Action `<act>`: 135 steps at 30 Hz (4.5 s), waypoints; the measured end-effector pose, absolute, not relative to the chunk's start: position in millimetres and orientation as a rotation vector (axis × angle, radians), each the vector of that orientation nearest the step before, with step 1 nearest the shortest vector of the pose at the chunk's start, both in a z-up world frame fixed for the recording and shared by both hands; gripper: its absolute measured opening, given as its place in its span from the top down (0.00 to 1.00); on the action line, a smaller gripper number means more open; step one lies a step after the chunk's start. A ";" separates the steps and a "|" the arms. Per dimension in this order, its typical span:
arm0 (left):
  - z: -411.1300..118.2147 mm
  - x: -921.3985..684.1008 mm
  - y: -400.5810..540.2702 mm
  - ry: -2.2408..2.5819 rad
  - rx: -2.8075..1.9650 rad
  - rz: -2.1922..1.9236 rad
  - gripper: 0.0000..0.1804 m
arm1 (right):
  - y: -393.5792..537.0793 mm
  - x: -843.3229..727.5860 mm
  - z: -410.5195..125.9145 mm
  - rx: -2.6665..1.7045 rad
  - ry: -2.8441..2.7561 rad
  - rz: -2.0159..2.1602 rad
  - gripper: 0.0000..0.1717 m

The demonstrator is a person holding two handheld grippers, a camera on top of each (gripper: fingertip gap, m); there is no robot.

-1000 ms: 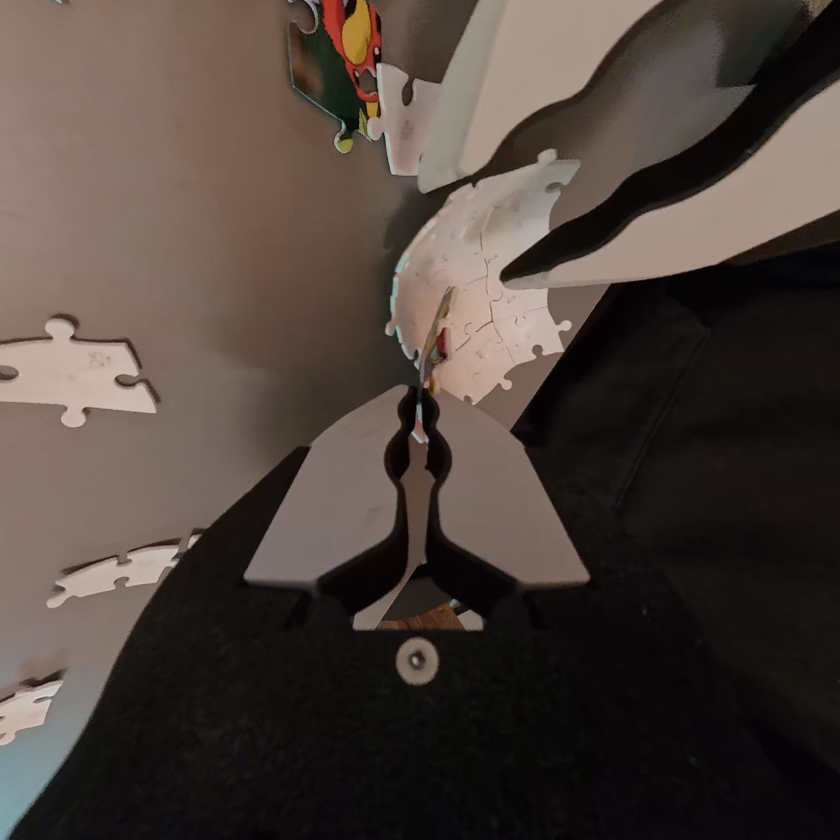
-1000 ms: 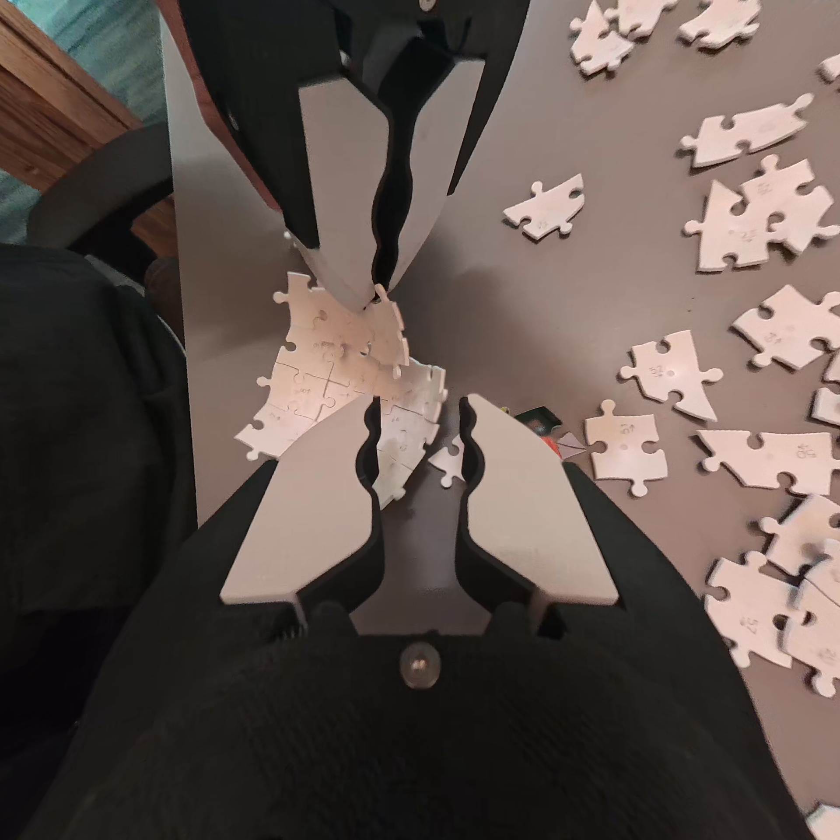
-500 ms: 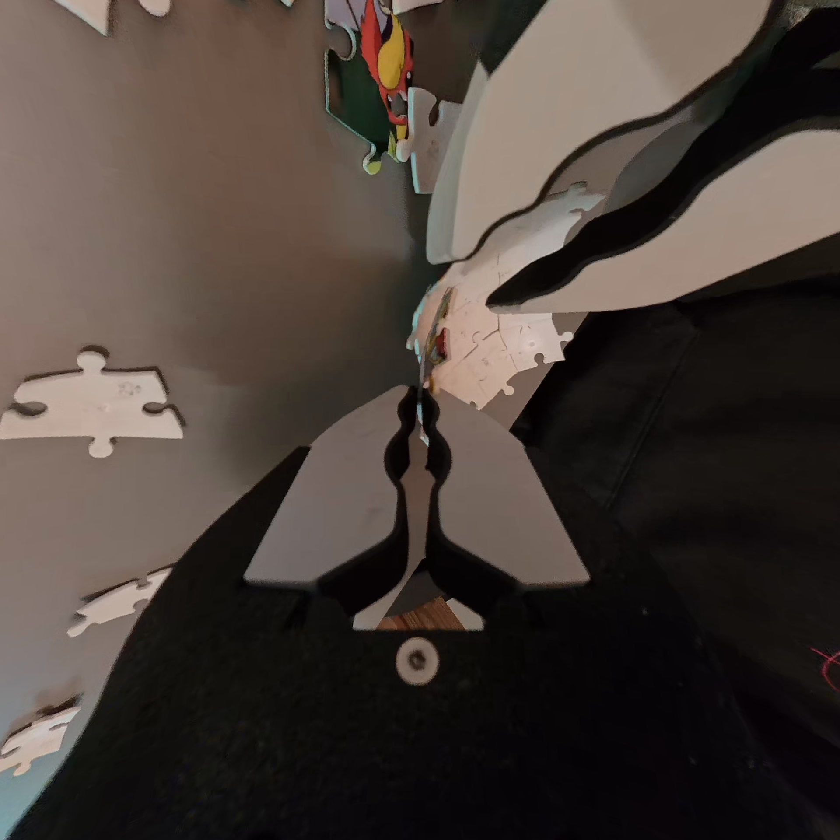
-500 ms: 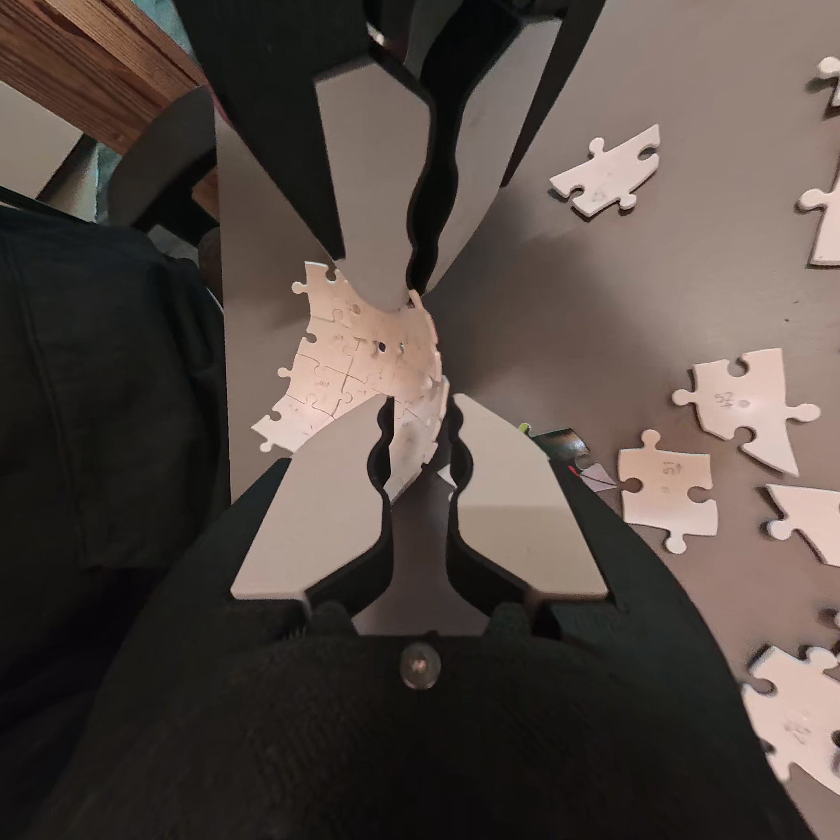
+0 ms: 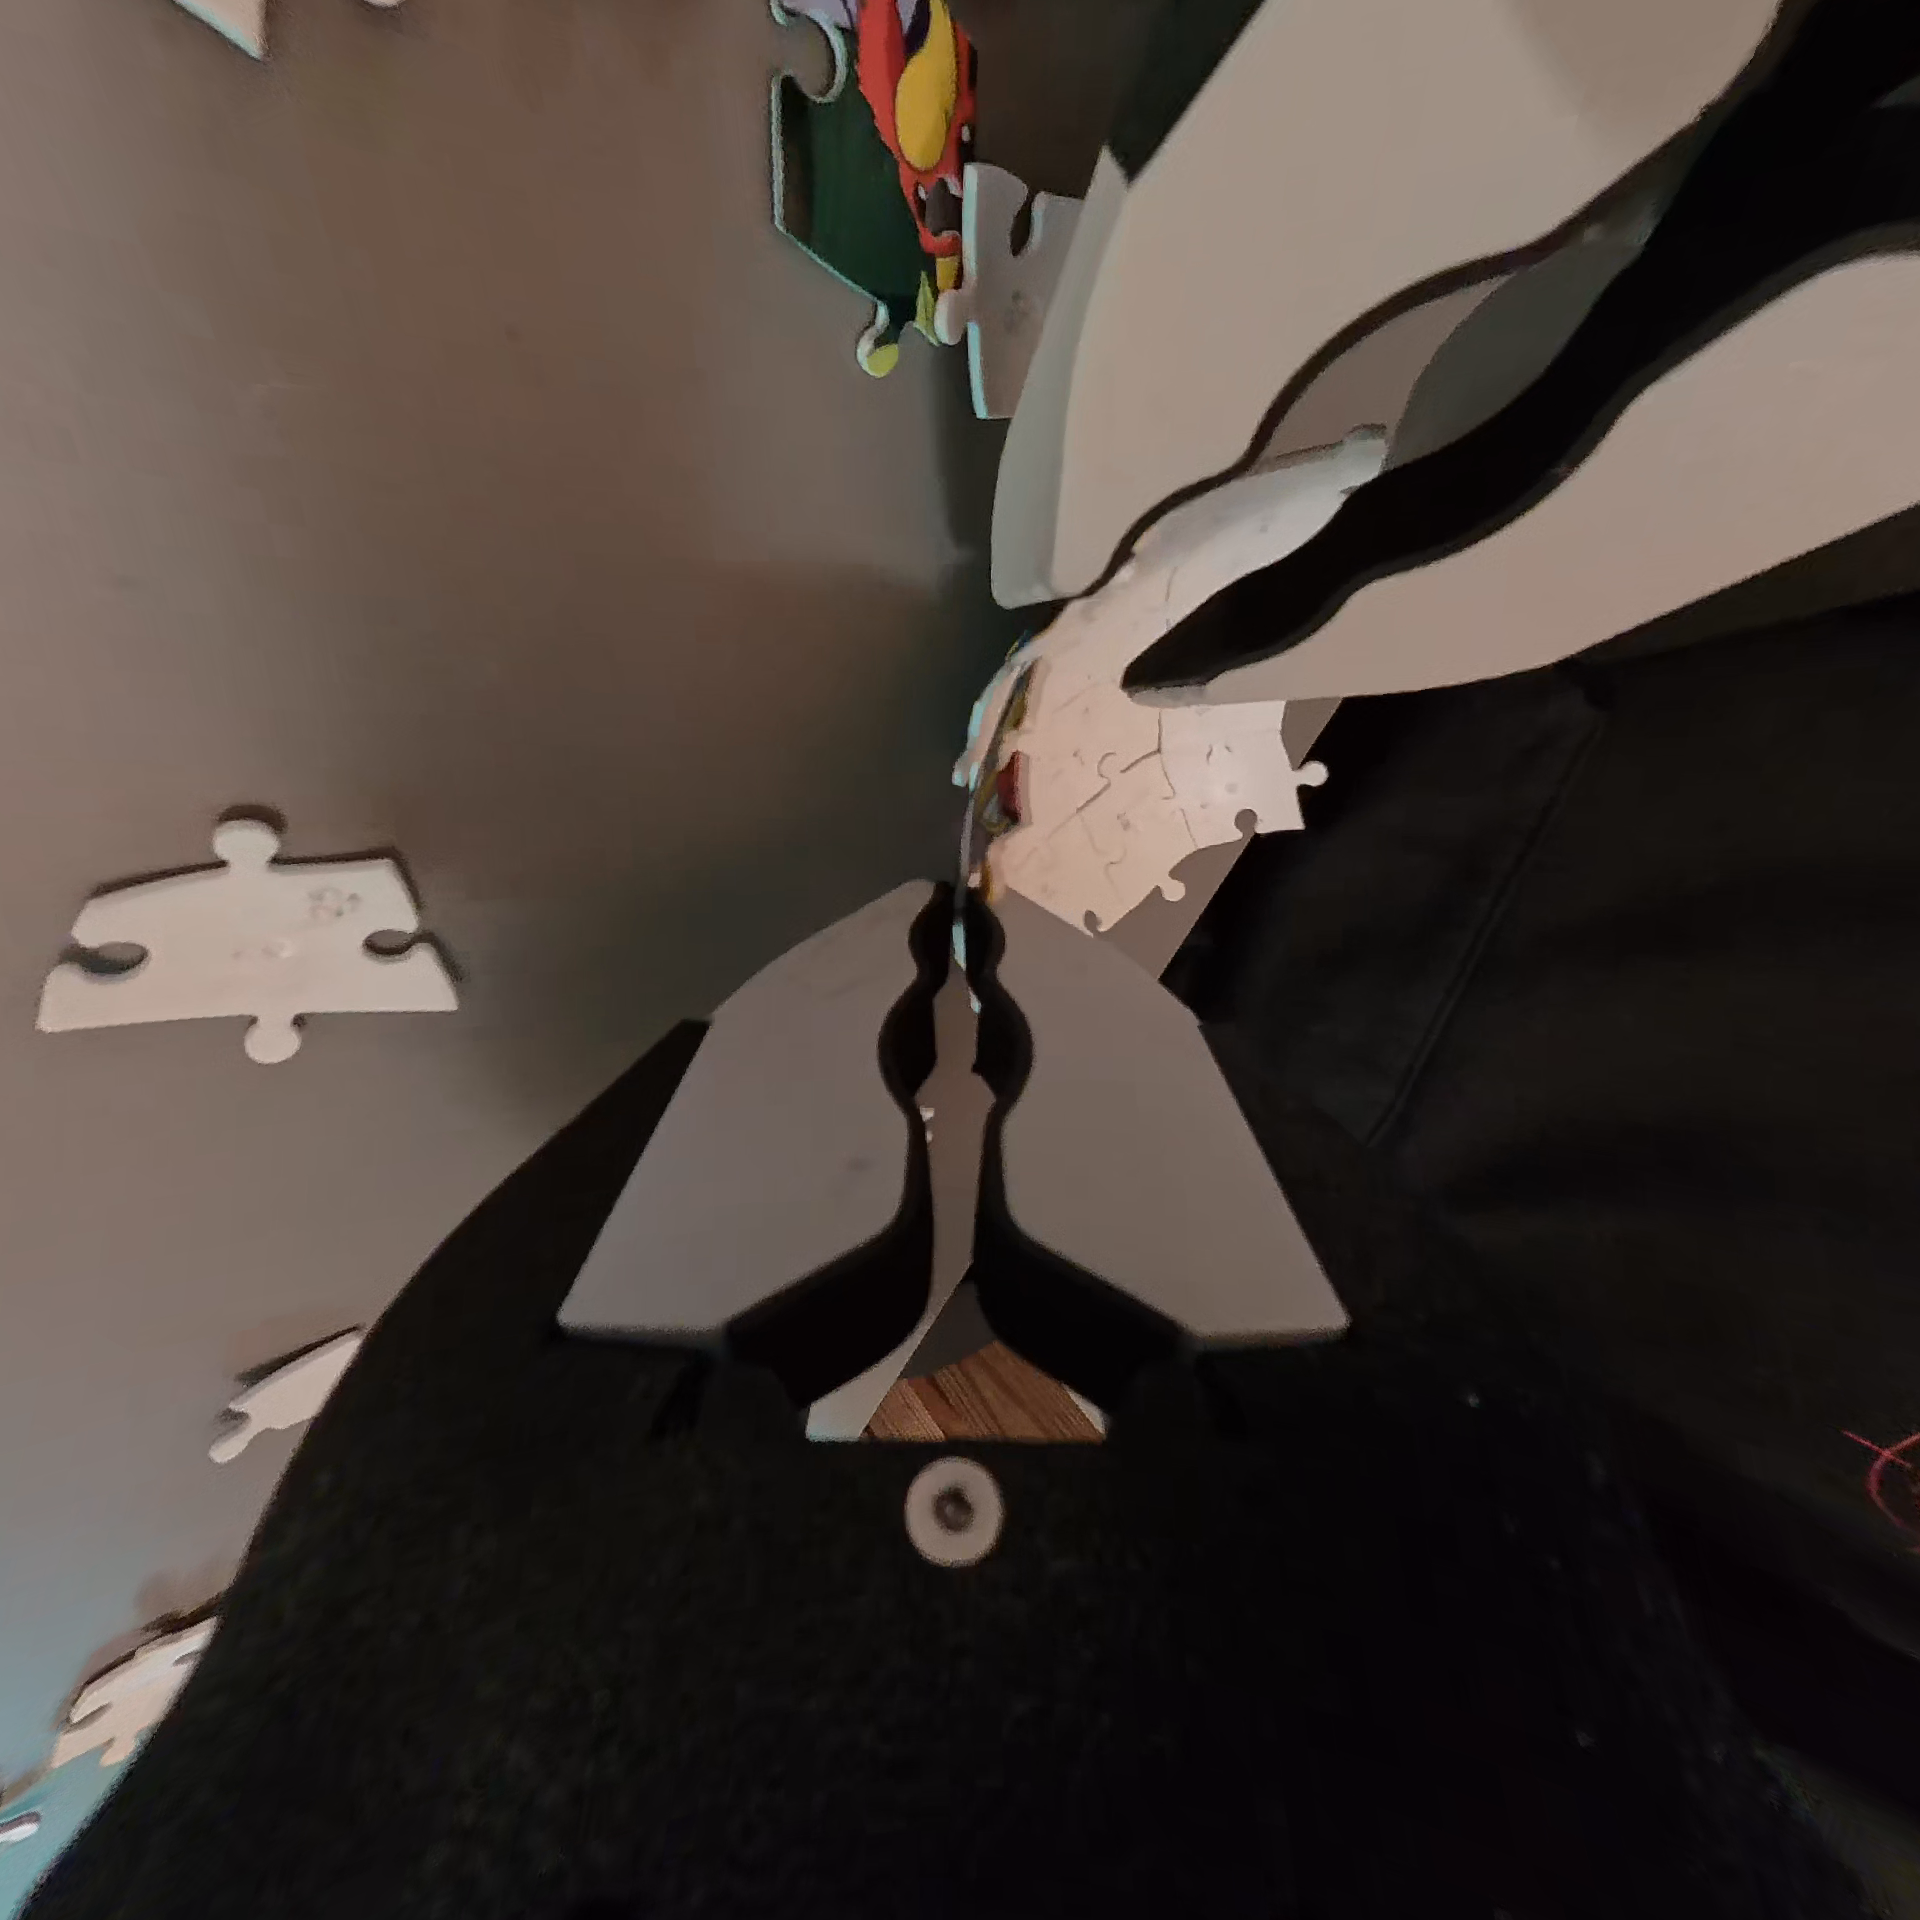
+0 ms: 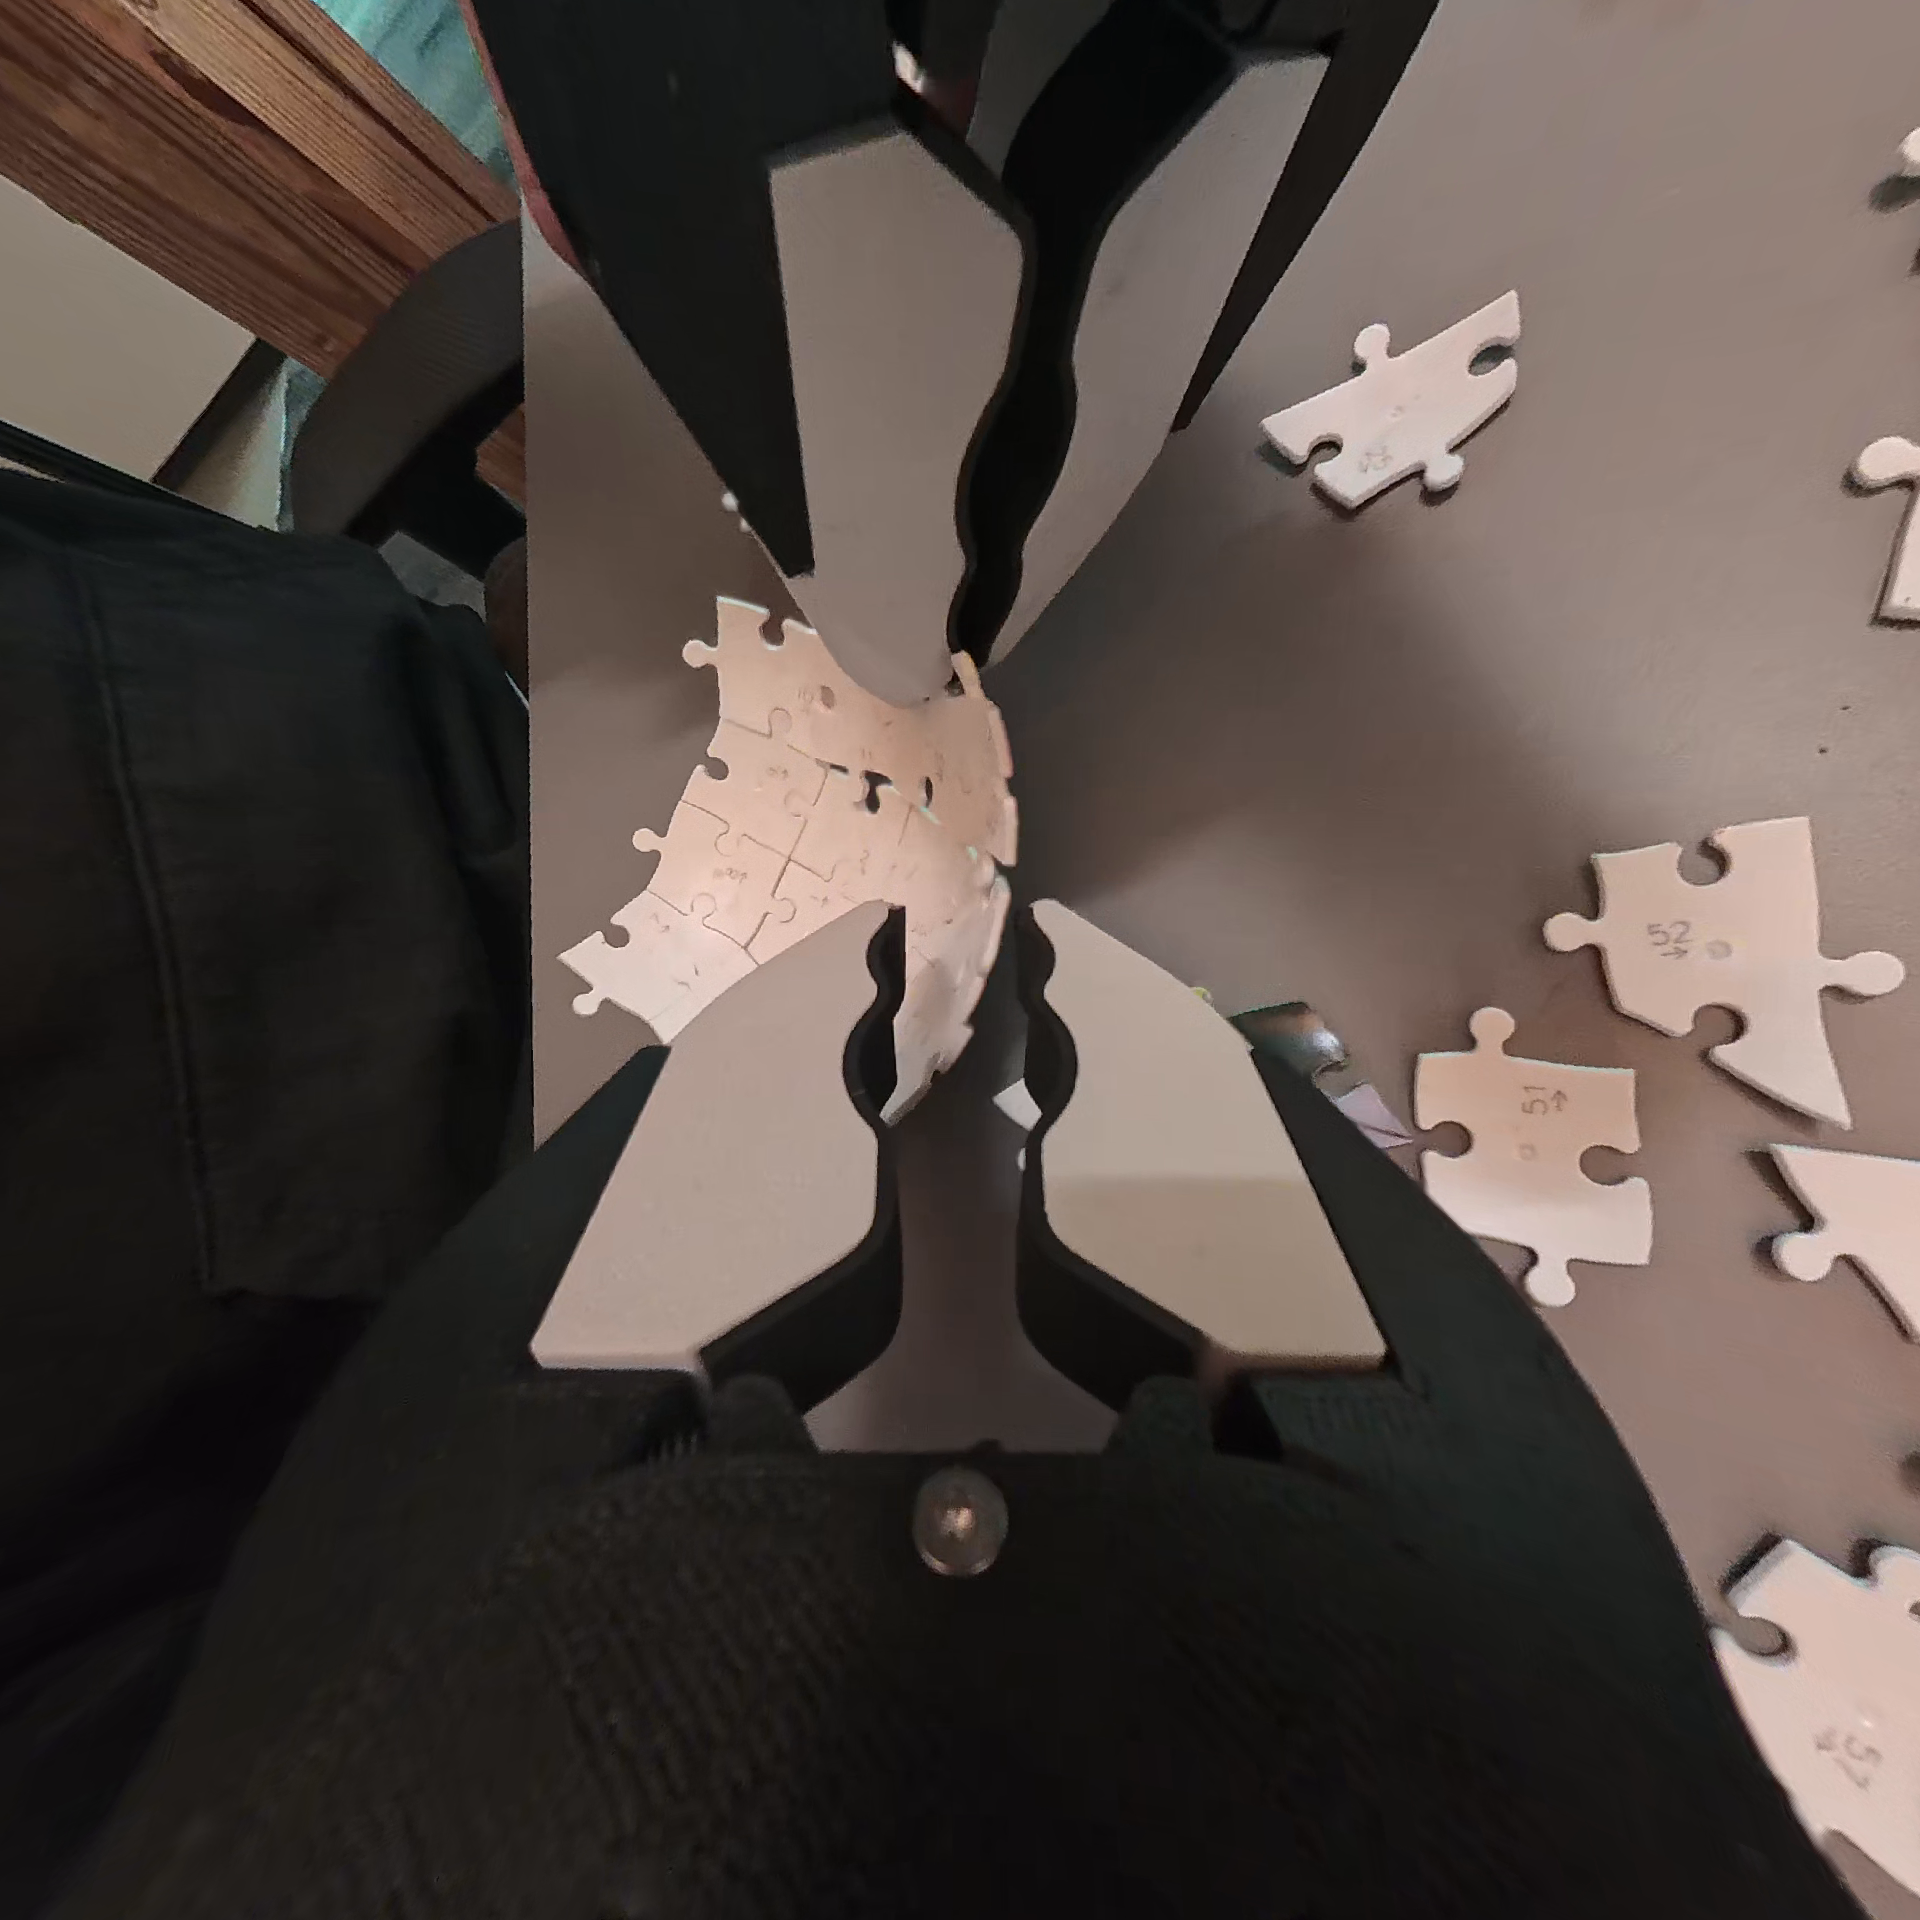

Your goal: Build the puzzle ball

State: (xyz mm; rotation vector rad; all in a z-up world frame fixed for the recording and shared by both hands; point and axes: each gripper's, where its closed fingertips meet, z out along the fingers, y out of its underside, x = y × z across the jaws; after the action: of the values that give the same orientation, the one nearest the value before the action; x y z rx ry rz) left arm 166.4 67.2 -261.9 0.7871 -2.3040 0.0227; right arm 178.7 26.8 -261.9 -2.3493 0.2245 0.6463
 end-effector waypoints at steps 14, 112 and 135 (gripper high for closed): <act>-269.0 168.2 69.2 -2.329 0.755 0.023 0.99 | 34.5 181.7 -263.3 -2.328 0.330 0.682 0.90; -265.4 121.6 61.8 -2.044 1.187 0.544 0.85 | 25.8 166.5 -256.5 -2.443 0.418 0.734 0.99; -270.8 124.3 59.3 -2.025 1.165 0.505 0.91 | 29.7 165.5 -260.2 -2.373 0.474 0.751 0.99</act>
State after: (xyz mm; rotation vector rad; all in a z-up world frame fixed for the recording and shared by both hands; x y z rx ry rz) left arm 124.3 59.3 -270.8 1.1649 -2.0247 0.5053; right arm 165.5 29.7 -260.2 -2.3727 0.4738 0.7509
